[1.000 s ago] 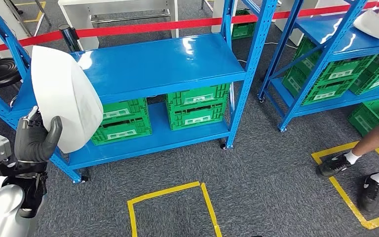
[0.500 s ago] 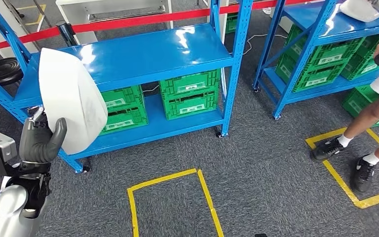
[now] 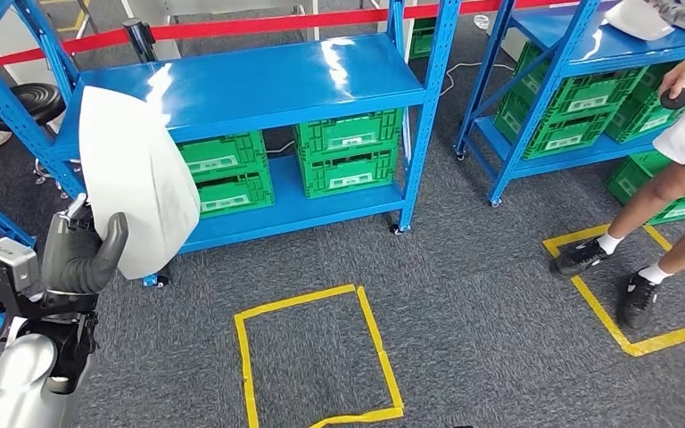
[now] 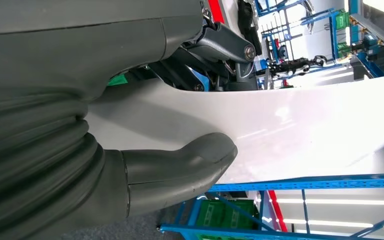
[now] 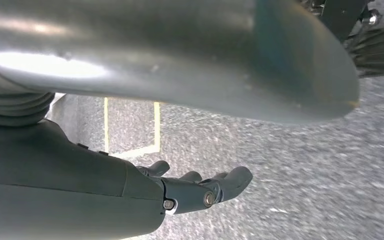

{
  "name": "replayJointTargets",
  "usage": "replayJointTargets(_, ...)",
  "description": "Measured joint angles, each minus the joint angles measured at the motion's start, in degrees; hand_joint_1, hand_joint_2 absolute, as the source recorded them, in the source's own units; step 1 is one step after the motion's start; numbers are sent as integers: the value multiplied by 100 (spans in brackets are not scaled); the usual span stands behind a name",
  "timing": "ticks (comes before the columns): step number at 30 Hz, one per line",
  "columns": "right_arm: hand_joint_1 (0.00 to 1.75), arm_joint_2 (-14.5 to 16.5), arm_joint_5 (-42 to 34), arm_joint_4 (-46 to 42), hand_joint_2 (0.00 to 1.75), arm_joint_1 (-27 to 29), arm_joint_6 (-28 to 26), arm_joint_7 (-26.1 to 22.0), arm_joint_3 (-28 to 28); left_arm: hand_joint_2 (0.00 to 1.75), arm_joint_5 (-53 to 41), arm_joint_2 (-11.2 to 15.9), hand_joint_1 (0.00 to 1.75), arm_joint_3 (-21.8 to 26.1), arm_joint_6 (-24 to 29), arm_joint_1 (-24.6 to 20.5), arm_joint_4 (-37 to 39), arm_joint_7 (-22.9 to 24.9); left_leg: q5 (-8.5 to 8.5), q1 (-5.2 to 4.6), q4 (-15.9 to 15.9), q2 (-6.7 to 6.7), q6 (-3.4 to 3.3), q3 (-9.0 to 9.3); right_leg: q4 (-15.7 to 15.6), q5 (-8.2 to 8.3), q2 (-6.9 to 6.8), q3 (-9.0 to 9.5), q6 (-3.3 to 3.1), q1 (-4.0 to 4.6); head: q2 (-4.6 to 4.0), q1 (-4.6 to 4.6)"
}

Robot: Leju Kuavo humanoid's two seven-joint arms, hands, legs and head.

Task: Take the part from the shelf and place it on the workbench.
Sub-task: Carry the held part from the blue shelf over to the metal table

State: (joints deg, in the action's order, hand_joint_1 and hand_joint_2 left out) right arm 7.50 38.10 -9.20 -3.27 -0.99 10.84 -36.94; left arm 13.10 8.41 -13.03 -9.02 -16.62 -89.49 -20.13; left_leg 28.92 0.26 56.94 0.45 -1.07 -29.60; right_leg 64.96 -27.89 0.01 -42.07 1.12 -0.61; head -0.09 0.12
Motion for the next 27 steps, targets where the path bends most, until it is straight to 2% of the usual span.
replayJointTargets(1,0,1,-4,0,0,0,7,-5,0,175,-3,-14,175,0,-1,0,0,2,-77,-3,18,1,-11,-97,393,-278,0,-85,15,-2,0,10)
replayJointTargets(2,0,2,-8,0,0,-1,18,-14,0,175,-6,-25,175,0,-1,2,2,4,-154,-5,44,3,-11,-205,759,-431,-1,-136,28,-2,0,13)
replayJointTargets(3,0,1,-9,0,0,-2,32,-24,-1,175,-12,-33,175,0,-1,3,4,7,-225,-8,75,4,-6,-319,1003,-441,-1,-123,36,-2,0,13)
replayJointTargets(4,0,1,-10,0,0,-2,55,-42,-1,175,-26,-40,175,1,-1,4,5,10,-292,-8,115,5,5,-444,1050,-328,-1,-9,36,-3,0,14)
replayJointTargets(5,0,0,-9,0,0,-3,79,-69,-2,175,-44,-46,175,5,-1,5,5,14,-352,-7,157,5,21,-564,890,-181,-2,207,30,-4,0,15)
replayJointTargets(6,0,-1,-7,-1,0,-9,104,-101,-2,175,-64,-52,175,10,-3,3,3,18,-407,-6,204,5,42,-670,554,-121,-1,507,16,-5,0,16)
replayJointTargets(7,0,-1,-5,-2,0,-18,131,-135,-2,175,-87,-55,175,18,-5,-1,-4,20,-456,-11,247,4,70,-763,113,-169,2,833,-8,5,0,18)
replayJointTargets(8,0,-1,-2,-3,0,-25,149,-168,-2,175,-101,-58,175,28,-7,-6,-9,22,-505,-18,271,7,102,-817,-225,-249,8,1060,-38,15,0,16)
replayJointTargets(9,0,0,3,-4,0,-31,170,-200,-1,175,-112,-61,175,39,-11,-13,-15,19,-555,-24,280,9,136,-847,-460,-343,15,1197,-70,27,0,20)
replayJointTargets(10,0,1,8,-4,0,-33,191,-231,-1,175,-120,-60,175,54,-14,-14,-19,13,-612,-28,264,10,173,-861,-565,-367,21,1231,-110,43,0,23)
replayJointTargets(12,0,4,21,-3,0,-27,235,-297,-1,175,-125,-43,175,106,-18,18,-15,-20,-665,-14,240,3,246,-888,-586,-258,11,1148,-202,35,0,34)
replayJointTargets(13,0,5,26,-3,0,-25,261,-322,-2,175,-126,-24,175,139,-17,48,-13,-44,-564,-6,295,-5,282,-928,-601,-188,2,1086,-251,27,0,28)
replayJointTargets(14,0,4,30,-2,0,-24,286,-348,-2,175,-126,2,175,175,-16,79,-12,-74,-346,2,452,-13,313,-995,-615,-110,-8,1009,-288,15,0,23)
replayJointTargets(16,0,1,41,-2,0,-25,342,-393,-2,175,-126,46,175,247,-5,146,-14,-134,262,11,1067,-22,364,-1145,-616,41,-16,838,-321,14,0,12)
replayJointTargets(17,0,-1,49,-2,0,-25,368,-412,-2,175,-126,63,175,281,4,190,-14,-163,468,14,1426,-23,379,-1191,-612,120,-17,742,-322,16,0,13)
replayJointTargets(18,0,-1,57,-2,0,-25,390,-426,-2,175,-126,74,175,311,12,240,-14,-187,527,14,1694,-25,383,-1175,-606,200,-18,643,-319,19,0,13)
replayJointTargets(19,0,0,62,-2,0,-25,405,-433,-2,175,-126,86,175,335,17,286,-14,-204,447,14,1804,-26,378,-1081,-599,279,-20,538,-312,21,0,13)
replayJointTargets(20,0,1,66,-2,0,-24,415,-435,-2,175,-125,95,175,351,21,321,-15,-215,288,12,1720,-27,363,-897,-592,355,-24,437,-302,22,0,12)
replayJointTargets(21,0,1,68,-2,0,-27,419,-435,-2,175,-125,102,175,361,21,342,-19,-220,152,7,1450,-28,337,-618,-586,429,-29,350,-289,23,0,13)
replayJointTargets(22,0,2,69,-2,0,-32,422,-435,-2,175,-125,109,175,373,21,350,-32,-222,148,-4,1022,-28,302,-263,-580,496,-32,283,-270,29,0,13)
replayJointTargets(23,0,3,70,-2,0,-37,425,-436,-2,175,-125,113,175,387,21,352,-52,-228,226,-20,582,-31,269,60,-580,563,-37,239,-245,32,0,16)
replayJointTargets(24,0,3,71,-2,0,-43,426,-437,-2,175,-125,117,175,403,21,353,-71,-235,329,-39,236,-35,236,286,-591,630,-40,221,-215,32,0,16)
replayJointTargets(25,0,3,72,-2,0,-46,427,-437,-2,175,-125,122,175,421,21,356,-87,-241,412,-58,21,-39,198,399,-615,701,-45,218,-178,29,0,4)
replayJointTargets(27,0,3,74,-2,0,-42,431,-436,-1,175,-125,128,175,441,24,367,-91,-246,327,-62,-45,-37,113,336,-674,812,-44,212,-97,20,0,-19)
